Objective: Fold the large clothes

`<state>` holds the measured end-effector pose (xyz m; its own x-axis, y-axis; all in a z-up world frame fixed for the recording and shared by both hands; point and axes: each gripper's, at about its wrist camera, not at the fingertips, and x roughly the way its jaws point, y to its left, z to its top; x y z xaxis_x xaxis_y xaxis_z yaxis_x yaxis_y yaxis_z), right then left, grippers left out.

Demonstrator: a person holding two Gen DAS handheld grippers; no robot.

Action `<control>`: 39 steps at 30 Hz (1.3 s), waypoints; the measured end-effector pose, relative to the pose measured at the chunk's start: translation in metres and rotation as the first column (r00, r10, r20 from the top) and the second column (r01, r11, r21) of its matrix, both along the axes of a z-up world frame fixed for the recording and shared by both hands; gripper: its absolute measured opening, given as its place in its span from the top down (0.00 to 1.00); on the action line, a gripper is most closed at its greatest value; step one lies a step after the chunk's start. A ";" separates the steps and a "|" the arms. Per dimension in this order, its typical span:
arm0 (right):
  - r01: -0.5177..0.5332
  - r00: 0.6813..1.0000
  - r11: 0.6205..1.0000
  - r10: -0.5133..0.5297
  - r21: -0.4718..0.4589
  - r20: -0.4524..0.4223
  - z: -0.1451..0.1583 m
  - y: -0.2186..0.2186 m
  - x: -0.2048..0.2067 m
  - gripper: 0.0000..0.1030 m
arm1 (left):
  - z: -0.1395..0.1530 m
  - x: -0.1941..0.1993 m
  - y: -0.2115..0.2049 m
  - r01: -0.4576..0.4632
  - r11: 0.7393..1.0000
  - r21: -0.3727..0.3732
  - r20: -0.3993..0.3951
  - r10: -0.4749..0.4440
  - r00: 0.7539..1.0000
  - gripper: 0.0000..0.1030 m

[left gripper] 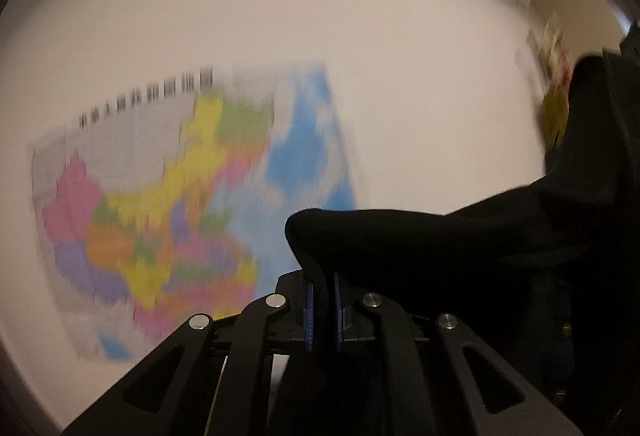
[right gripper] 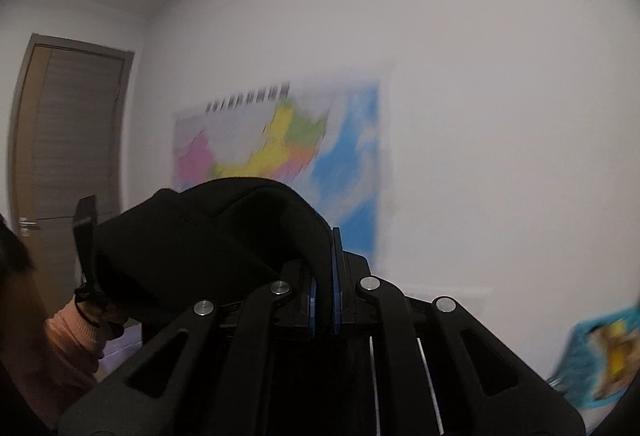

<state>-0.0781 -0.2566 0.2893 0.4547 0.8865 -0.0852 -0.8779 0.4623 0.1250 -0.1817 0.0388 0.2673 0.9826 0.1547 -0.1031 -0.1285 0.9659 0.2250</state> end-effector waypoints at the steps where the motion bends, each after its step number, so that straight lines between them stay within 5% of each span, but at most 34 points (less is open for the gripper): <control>1: -0.022 0.998 0.999 0.020 -0.027 -0.052 -0.015 0.020 0.017 0.94 | -0.017 0.022 0.013 -0.031 0.999 -0.035 -0.078 0.028 0.997 0.94; 5: -0.097 0.958 0.979 0.043 -0.178 -0.284 -0.110 0.121 0.108 0.94 | -0.104 0.102 0.064 -0.153 0.985 -0.082 -0.319 0.120 0.940 0.94; 8: -0.131 0.895 0.946 -0.016 -0.297 -0.446 -0.206 0.189 0.165 0.94 | -0.197 0.168 0.094 -0.236 0.969 -0.076 -0.484 0.171 0.858 0.95; 9: -0.156 0.852 0.936 -0.033 -0.315 -0.523 -0.239 0.207 0.181 0.94 | -0.223 0.177 0.097 -0.270 0.961 -0.064 -0.525 0.197 0.828 0.97; 12: -0.146 0.830 0.903 -0.110 -0.404 -0.547 -0.294 0.237 0.202 0.94 | -0.275 0.212 0.109 -0.305 0.952 -0.021 -0.585 0.236 0.776 0.98; 15: -0.124 0.778 0.932 -0.121 -0.340 -0.617 -0.301 0.235 0.234 0.94 | -0.287 0.231 0.129 -0.311 0.947 -0.081 -0.618 0.197 0.761 0.97; 21: -0.091 0.743 0.959 -0.115 -0.270 -0.660 -0.299 0.228 0.266 0.94 | -0.276 0.252 0.155 -0.337 0.932 -0.136 -0.631 0.181 0.754 0.97; 24: -0.064 0.722 0.978 -0.091 -0.196 -0.686 -0.305 0.235 0.275 0.94 | -0.264 0.269 0.162 -0.330 0.932 -0.148 -0.605 0.179 0.776 0.96; 25: -0.067 0.716 0.974 -0.103 -0.215 -0.691 -0.312 0.244 0.280 0.94 | -0.263 0.272 0.163 -0.316 0.935 -0.162 -0.607 0.158 0.779 0.92; 27: -0.075 0.695 0.967 -0.125 -0.244 -0.708 -0.328 0.262 0.285 0.94 | -0.265 0.277 0.162 -0.283 0.938 -0.199 -0.636 0.096 0.766 0.46; 28: -0.078 0.682 0.965 -0.132 -0.250 -0.720 -0.333 0.261 0.288 0.94 | -0.269 0.277 0.159 -0.250 0.946 -0.209 -0.638 0.062 0.768 0.40; 33: -0.089 0.648 0.961 -0.142 -0.260 -0.748 -0.358 0.260 0.291 0.94 | -0.311 0.272 0.143 -0.157 0.975 -0.160 -0.737 -0.012 0.676 0.27; 36: -0.115 0.657 0.954 -0.137 -0.278 -0.741 -0.362 0.257 0.286 0.86 | -0.330 0.270 0.141 -0.100 0.981 -0.169 -0.785 -0.072 0.615 0.15; 38: -0.135 0.682 0.942 -0.137 -0.308 -0.718 -0.361 0.263 0.282 0.82 | -0.345 0.273 0.136 -0.084 0.982 -0.167 -0.817 -0.090 0.569 0.21; 39: -0.137 0.690 0.937 -0.142 -0.321 -0.710 -0.362 0.264 0.280 0.83 | -0.351 0.276 0.133 -0.076 0.983 -0.166 -0.830 -0.097 0.549 0.43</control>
<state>0.2021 0.0072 -0.0730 0.1315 0.7388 -0.6610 -0.5802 0.5980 0.5529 0.0943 0.1716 -0.0834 0.4423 0.0404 -0.8960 0.0428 0.9969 0.0660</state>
